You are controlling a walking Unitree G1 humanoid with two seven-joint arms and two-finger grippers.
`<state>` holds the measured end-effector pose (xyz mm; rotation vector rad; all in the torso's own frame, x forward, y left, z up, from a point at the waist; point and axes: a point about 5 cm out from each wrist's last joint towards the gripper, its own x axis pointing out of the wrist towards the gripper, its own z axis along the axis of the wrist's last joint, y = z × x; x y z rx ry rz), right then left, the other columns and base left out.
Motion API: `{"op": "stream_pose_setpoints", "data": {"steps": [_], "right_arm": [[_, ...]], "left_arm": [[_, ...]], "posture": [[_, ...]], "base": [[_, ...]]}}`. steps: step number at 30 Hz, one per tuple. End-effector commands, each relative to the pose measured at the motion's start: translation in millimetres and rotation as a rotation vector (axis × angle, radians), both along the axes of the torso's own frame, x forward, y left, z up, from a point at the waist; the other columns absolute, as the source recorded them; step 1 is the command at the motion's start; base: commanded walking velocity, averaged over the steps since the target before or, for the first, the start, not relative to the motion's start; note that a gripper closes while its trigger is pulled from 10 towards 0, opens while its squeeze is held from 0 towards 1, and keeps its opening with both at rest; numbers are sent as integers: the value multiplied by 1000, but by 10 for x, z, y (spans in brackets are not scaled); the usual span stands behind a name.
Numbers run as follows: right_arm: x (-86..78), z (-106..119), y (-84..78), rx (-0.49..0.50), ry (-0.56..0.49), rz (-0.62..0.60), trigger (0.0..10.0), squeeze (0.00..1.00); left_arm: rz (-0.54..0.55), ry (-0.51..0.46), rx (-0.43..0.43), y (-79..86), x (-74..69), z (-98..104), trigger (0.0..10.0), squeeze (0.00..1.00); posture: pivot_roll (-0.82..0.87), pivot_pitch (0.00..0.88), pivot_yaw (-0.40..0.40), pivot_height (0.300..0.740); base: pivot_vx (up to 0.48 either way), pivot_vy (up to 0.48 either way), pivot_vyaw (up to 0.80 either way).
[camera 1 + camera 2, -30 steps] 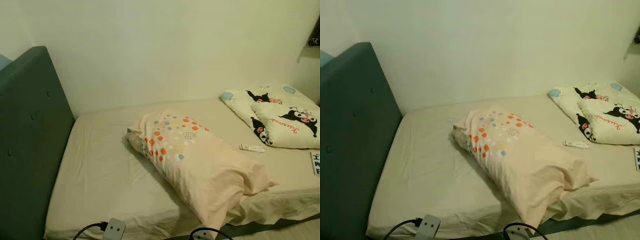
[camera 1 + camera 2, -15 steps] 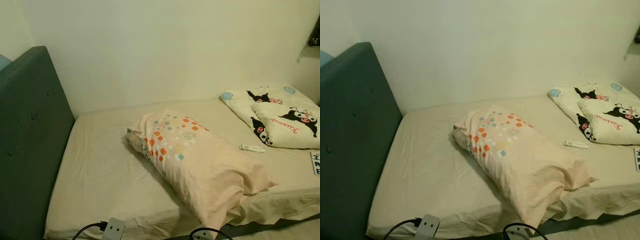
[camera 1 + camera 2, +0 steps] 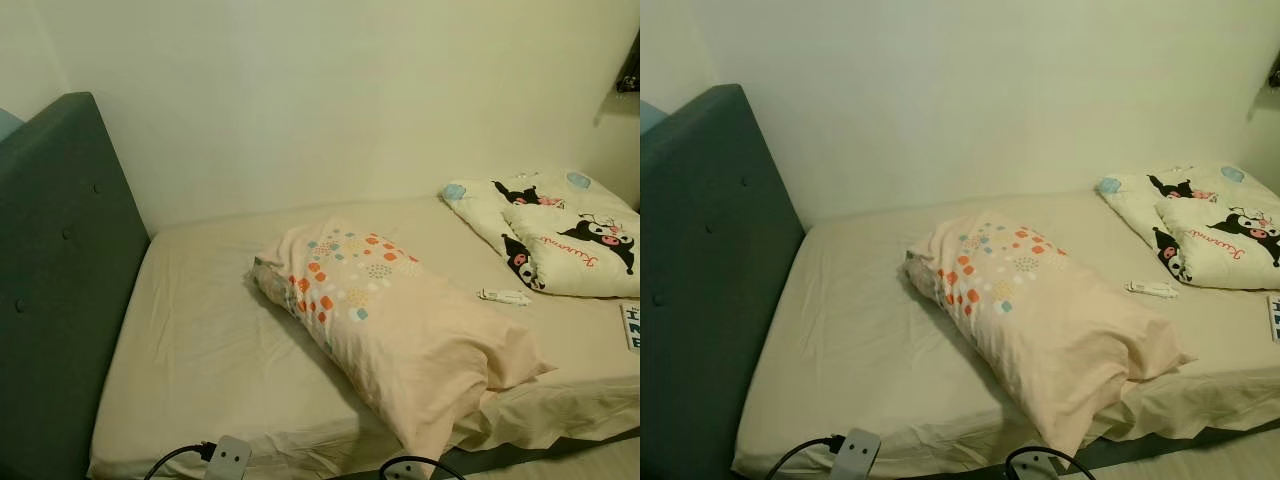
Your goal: Clean up the room
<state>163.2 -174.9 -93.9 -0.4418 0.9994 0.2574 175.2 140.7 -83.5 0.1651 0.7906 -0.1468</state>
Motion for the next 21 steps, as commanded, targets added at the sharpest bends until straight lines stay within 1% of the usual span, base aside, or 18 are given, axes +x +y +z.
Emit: {"op": "stream_pose_setpoints", "data": {"steps": [1,21], "right_arm": [[16,6,20,2,-8,14,10000,0],[-6,-3,10,-8,-1,18,10000,0]], "left_arm": [[-5,6,20,38,-11,-7,10000,0],[-10,-2,28,24,-8,-3,10000,0]], "posture": [[-56,0,1,727],[-61,0,3,727]], "base": [[0,0,0],[0,0,0]]}}
